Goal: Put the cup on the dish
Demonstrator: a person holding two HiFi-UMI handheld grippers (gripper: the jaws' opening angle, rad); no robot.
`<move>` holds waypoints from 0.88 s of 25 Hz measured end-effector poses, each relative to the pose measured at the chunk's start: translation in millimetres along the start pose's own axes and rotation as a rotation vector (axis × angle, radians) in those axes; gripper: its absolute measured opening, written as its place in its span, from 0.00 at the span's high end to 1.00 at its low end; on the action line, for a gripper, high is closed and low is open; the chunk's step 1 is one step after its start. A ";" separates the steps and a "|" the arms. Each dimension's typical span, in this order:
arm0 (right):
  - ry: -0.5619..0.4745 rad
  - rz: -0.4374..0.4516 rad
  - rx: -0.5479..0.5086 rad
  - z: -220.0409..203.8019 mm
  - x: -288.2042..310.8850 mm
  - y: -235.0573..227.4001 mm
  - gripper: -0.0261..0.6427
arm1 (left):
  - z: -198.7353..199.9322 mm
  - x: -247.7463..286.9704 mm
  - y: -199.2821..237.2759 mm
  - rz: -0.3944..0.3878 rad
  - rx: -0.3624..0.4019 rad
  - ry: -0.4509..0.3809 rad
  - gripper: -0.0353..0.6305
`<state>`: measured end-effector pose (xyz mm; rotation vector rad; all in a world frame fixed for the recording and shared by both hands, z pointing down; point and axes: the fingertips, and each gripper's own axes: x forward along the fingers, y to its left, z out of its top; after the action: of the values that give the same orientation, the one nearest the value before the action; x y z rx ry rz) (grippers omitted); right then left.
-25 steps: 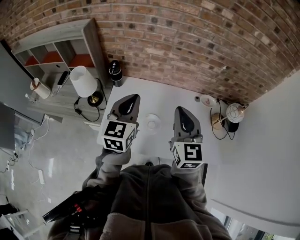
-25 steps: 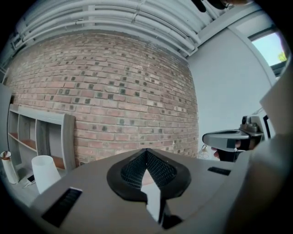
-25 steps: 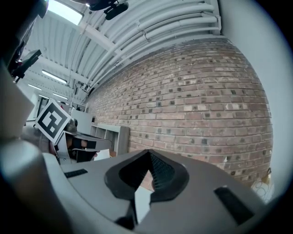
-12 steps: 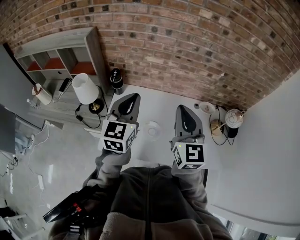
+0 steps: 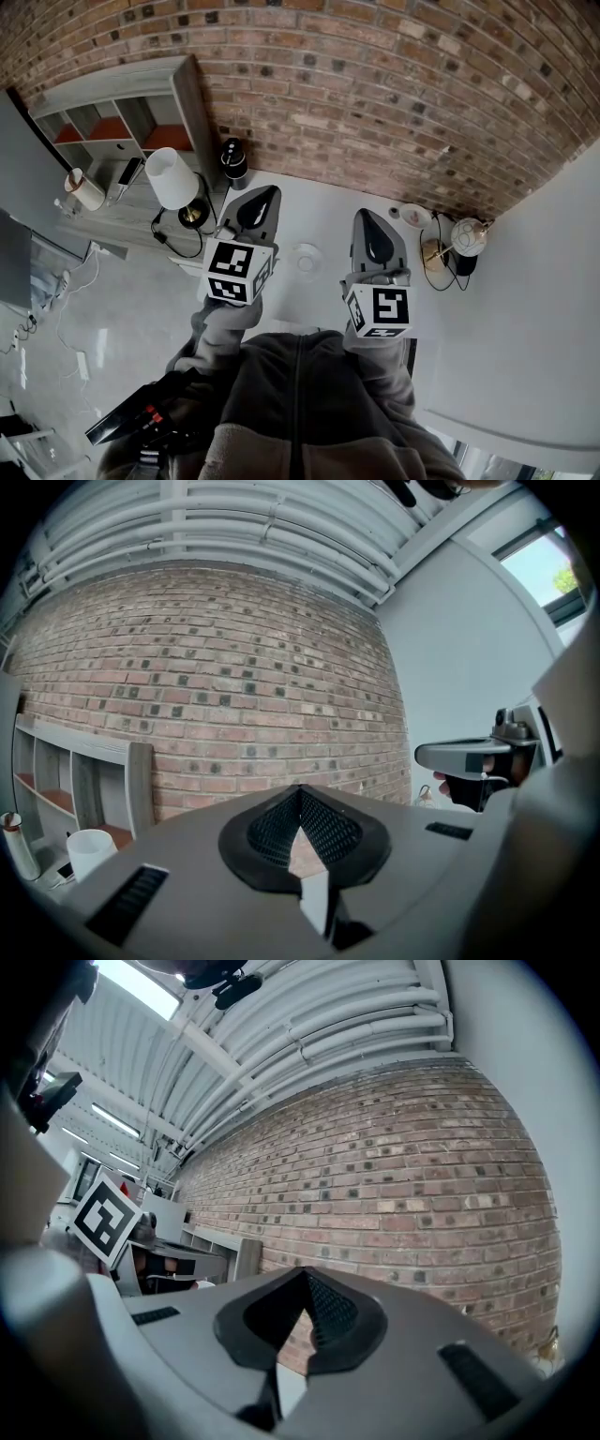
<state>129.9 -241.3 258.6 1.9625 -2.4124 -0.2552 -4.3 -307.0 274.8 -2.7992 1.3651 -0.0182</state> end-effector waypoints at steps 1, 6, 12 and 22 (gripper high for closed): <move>-0.001 -0.003 0.002 0.1 -0.6 -0.4 0.96 | -0.4 -0.3 -0.1 0.000 -0.001 0.001 0.94; -0.002 -0.017 0.009 2.8 -2.8 -1.2 0.96 | -2.6 -2.6 -0.2 -0.002 -0.006 0.009 0.94; -0.003 -0.022 0.004 3.2 -5.4 2.8 0.96 | -2.8 -5.6 -0.7 -0.010 -0.007 0.010 0.94; -0.005 -0.038 0.007 3.2 -7.4 2.9 0.96 | -3.6 -5.4 -3.7 -0.026 -0.010 0.011 0.94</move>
<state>128.2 -233.2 256.5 2.0142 -2.3848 -0.2537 -4.9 -300.5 278.5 -2.8291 1.3354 -0.0270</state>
